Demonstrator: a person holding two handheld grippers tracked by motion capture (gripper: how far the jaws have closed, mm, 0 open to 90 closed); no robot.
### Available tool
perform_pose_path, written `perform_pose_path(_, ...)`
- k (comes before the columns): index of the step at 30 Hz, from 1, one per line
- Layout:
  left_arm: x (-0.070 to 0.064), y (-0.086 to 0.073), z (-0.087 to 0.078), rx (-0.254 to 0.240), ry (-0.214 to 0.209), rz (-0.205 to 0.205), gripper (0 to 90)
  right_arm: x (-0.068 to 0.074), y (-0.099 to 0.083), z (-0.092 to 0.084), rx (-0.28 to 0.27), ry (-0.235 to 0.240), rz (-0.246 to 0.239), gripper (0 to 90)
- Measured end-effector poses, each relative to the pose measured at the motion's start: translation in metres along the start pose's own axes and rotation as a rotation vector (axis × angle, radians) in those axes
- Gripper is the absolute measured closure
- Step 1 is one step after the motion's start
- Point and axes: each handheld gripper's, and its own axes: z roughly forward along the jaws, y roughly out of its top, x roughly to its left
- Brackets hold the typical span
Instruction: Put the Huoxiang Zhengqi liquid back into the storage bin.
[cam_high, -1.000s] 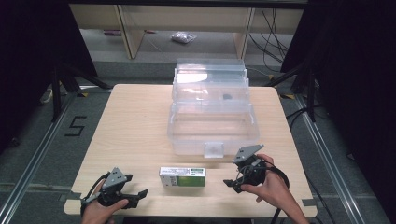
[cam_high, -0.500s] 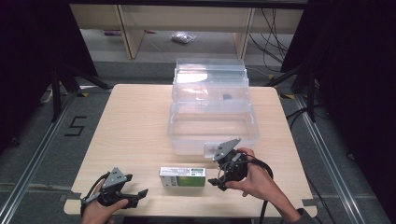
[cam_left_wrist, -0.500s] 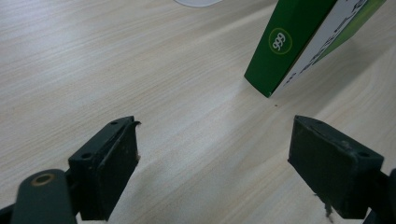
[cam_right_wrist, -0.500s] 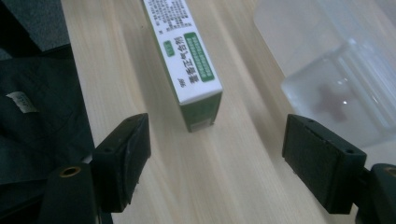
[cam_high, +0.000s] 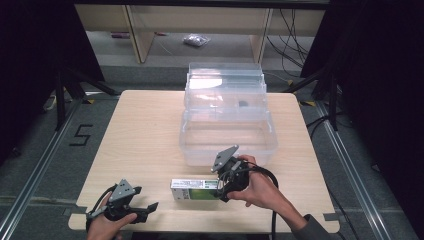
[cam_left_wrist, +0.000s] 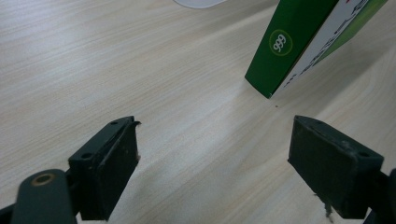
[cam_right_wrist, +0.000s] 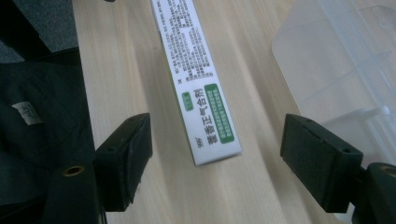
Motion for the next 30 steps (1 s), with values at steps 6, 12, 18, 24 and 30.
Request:
perform_pose_path(6, 0.000, 0.000, 0.000, -0.001, 0.003, 0.001, 15.3, 0.001, 0.005, 0.009, 0.002, 0.027, -0.002, 26.1)
perform_pose_path(12, 0.001, 0.000, -0.001, 0.004, 0.002, 0.006, 15.3, 0.004, 0.013, 0.016, 0.016, 0.052, -0.013, 26.1)
perform_pose_path(18, 0.001, 0.000, -0.001, 0.000, 0.001, 0.003, 15.3, 0.007, 0.021, 0.025, 0.033, 0.045, -0.035, 26.3)
perform_pose_path(24, 0.001, 0.000, -0.001, -0.004, -0.003, 0.011, 15.3, 0.007, 0.023, 0.033, 0.045, 0.057, -0.042, 27.2)
perform_pose_path(30, 0.001, 0.001, -0.002, 0.009, 0.002, 0.005, 15.3, 0.008, 0.025, 0.040, 0.060, 0.071, -0.055, 28.1)
